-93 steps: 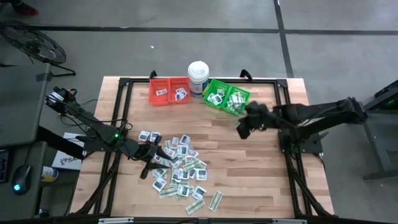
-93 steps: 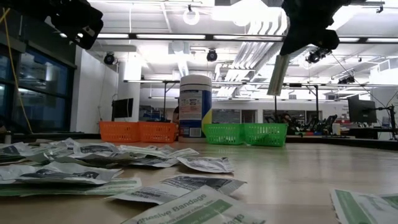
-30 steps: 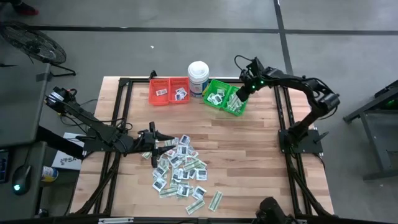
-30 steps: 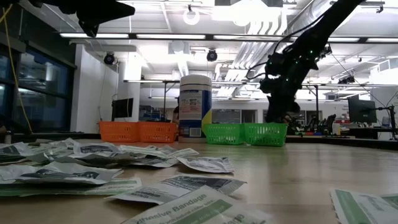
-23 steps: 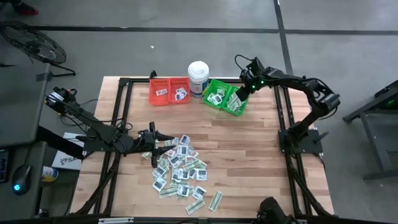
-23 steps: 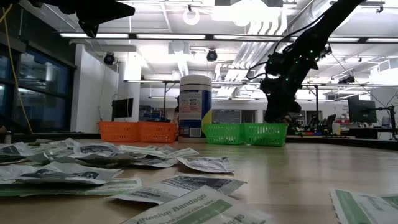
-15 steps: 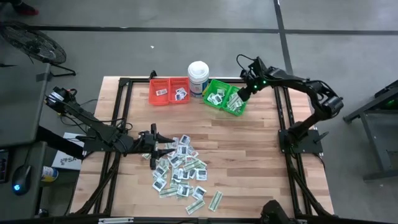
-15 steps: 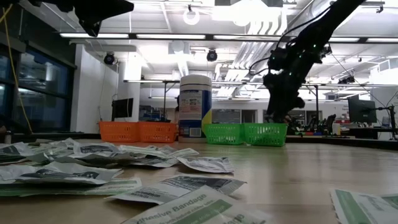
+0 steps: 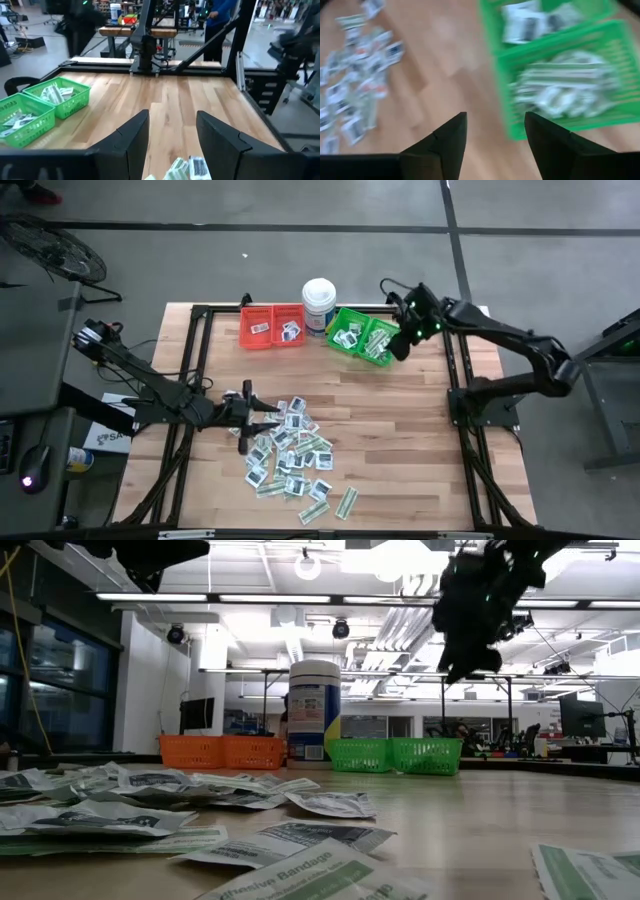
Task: Pick & Place First Aid Supplies
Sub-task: Put the green bandage pack into the right green bin
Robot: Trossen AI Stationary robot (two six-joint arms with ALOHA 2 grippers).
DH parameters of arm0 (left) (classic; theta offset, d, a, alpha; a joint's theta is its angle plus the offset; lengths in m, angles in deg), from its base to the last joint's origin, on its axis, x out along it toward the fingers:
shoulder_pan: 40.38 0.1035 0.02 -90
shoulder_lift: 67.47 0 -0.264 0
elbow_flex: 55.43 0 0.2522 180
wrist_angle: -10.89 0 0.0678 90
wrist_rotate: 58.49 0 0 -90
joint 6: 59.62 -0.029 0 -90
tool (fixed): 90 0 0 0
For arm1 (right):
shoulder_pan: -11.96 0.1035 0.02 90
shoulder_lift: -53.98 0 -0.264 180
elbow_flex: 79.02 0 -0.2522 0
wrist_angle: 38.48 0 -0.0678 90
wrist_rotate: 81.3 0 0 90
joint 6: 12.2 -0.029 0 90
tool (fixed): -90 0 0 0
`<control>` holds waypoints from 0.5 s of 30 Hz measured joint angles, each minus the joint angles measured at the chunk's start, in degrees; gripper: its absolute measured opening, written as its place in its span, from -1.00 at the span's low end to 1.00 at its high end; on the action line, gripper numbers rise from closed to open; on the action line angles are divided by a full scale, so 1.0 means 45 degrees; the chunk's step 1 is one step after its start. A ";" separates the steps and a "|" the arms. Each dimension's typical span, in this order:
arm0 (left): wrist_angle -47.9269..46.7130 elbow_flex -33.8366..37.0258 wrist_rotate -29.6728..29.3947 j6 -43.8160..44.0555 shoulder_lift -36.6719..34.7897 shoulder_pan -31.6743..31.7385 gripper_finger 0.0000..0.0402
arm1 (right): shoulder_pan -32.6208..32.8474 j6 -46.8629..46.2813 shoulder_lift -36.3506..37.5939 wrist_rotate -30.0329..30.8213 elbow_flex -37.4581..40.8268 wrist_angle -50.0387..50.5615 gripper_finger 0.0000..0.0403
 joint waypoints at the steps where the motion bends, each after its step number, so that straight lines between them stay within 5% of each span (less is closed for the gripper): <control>1: -0.0183 0.0000 0.0018 -0.0076 -0.0118 0.0000 -0.19 | 0.0532 -0.0350 0.0197 0.0085 0.0000 0.0059 -0.05; 15: -0.2599 0.0000 0.0950 -0.1827 -0.2820 0.0000 -0.19 | 0.9799 -0.7248 0.0690 0.3651 0.0000 -0.1050 -0.18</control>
